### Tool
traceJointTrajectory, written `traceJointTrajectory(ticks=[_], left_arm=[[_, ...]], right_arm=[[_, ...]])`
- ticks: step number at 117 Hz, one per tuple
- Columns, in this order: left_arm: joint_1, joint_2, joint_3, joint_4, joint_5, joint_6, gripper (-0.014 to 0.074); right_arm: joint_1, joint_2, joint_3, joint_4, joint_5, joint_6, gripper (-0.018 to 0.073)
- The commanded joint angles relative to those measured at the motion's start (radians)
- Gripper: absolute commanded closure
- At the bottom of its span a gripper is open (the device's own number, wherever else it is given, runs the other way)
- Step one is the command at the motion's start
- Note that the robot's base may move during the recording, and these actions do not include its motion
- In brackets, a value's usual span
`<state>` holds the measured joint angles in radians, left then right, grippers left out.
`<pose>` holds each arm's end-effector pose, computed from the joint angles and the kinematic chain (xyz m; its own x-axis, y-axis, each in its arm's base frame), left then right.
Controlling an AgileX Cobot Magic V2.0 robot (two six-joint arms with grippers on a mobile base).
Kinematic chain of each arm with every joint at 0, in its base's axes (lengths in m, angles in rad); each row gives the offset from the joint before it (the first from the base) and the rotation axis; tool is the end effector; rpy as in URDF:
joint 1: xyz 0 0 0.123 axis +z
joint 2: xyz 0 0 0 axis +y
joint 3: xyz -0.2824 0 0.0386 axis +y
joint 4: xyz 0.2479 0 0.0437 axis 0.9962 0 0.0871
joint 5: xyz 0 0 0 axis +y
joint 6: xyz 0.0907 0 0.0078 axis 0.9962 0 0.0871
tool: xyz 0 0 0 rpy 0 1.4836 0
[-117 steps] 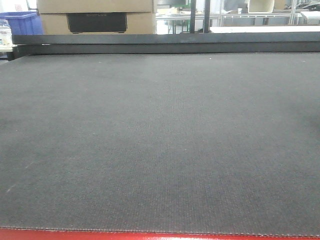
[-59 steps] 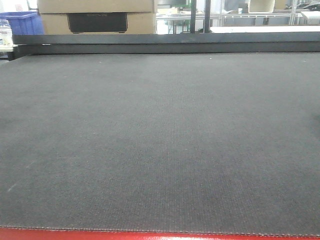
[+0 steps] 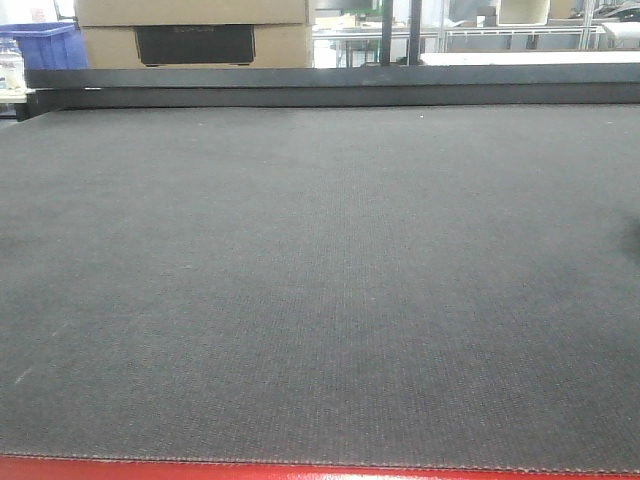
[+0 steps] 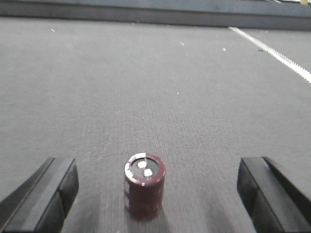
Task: Place cylindrical capacitor in blue bin on shelf
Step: 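Lower the right gripper around the brown capacitor and close it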
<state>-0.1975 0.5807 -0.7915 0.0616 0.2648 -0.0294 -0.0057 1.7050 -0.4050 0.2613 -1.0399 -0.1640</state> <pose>0.1075 -0.0200 0.4077 0.0384 0.0230 -0.9990 0.1793 0.9833 0.0295 0.2715 -0.0218 0.1538 -0.1935 -0.0276 -0.9807 0.2188 0.9732 -0.0705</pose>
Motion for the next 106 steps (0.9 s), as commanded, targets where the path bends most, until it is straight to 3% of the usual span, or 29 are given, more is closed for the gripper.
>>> traceJointTrajectory(ticks=[1,36,78,92,106], left_arm=[[-0.006,-0.001,-0.007,0.003,0.006,-0.003,0.013],[-0.006,-0.001,-0.007,0.003,0.061,-0.003,0.013],[-0.006,-0.001,-0.007,0.003,0.062,-0.003,0.013],[-0.006,-0.001,-0.007,0.003,0.062,-0.003,0.013],[-0.006,-0.001,-0.007,0.003,0.062,-0.003,0.013]], right_arm=[[0.001,0.056,-0.048,0.011,-0.049,-0.003,-0.001],[0.0,0.175,-0.155,0.04,-0.038,-0.003,-0.001],[-0.002,0.25,-0.171,0.04,-0.06,-0.003,0.0004],[-0.002,0.25,-0.177,0.04,-0.062,-0.003,0.0136],[-0.002,0.25,-0.183,0.04,-0.062,-0.003,0.0384]])
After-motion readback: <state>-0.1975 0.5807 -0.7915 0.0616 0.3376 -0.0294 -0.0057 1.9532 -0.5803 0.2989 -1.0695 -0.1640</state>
